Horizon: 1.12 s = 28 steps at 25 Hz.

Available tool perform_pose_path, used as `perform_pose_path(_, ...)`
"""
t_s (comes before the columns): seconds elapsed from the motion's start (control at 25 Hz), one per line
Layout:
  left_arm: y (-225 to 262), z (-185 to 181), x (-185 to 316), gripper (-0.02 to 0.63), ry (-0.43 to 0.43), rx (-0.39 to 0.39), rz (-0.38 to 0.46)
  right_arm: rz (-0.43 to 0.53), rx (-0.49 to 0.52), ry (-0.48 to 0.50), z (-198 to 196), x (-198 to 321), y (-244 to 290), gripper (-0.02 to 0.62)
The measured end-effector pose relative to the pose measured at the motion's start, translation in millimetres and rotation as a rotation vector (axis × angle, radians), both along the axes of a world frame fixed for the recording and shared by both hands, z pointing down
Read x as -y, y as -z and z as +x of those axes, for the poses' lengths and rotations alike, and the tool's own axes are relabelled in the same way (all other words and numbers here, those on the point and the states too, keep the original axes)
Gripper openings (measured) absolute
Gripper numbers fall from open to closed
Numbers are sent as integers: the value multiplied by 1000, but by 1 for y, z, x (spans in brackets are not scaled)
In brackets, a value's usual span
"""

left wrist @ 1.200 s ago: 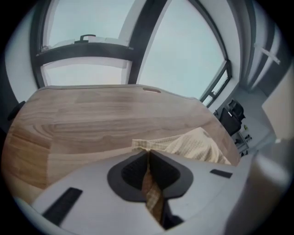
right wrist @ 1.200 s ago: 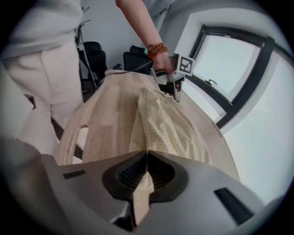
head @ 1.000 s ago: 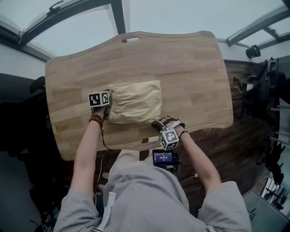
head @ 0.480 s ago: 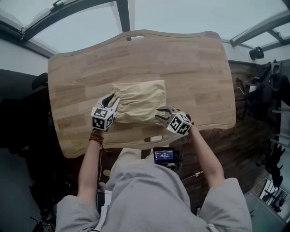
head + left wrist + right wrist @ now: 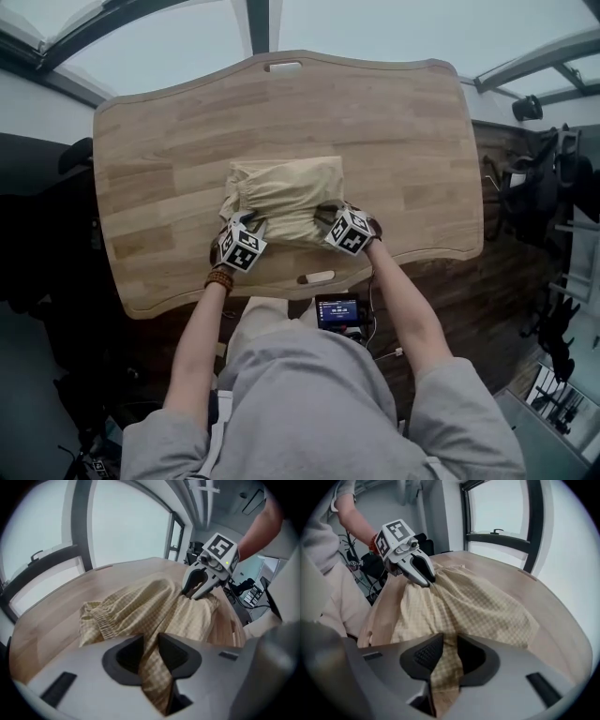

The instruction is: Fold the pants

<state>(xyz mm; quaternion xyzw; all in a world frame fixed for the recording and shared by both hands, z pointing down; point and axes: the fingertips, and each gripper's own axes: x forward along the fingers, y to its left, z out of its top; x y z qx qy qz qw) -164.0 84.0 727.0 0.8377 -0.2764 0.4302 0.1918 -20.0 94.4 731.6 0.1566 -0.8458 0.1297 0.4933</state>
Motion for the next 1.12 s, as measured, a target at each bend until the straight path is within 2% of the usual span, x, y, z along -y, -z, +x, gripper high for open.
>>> perform_pose_path(0.12,-3,2,5,106,28,2,-25,11,-29,43,3,6,-1,100)
perform_pose_path(0.24,-3,12,28,103,115,-19,-40,36,-82,-28,18,43,-1,102)
perform_pose_path(0.32,-3,18,41,103,158,-11,-45,16,-116,-76,25,63,-1,104)
perform_pose_path(0.44,12,20,51,103,193,-8,10,37,-142,-81,32,75,10,108)
perform_pose_path(0.52,50,16,51,103,262,-63,118,103,-62,-137,38,78,41,46)
perform_pose_path(0.72,184,17,18,101,448,-281,434,288,436,-385,46,64,195,43)
perform_pose_path(0.84,244,27,-9,81,556,-324,573,399,646,-444,52,40,276,22)
perform_pose_path(0.92,266,38,-25,63,616,-323,625,477,697,-385,49,18,308,5)
perform_pose_path(1.0,274,55,-40,52,644,-313,640,548,684,-292,49,-2,322,5)
perform_pose_path(1.08,274,74,-50,51,641,-300,637,562,680,-244,55,-17,325,5)
perform_pose_path(1.12,273,83,-54,51,633,-291,637,545,688,-249,59,-22,323,5)
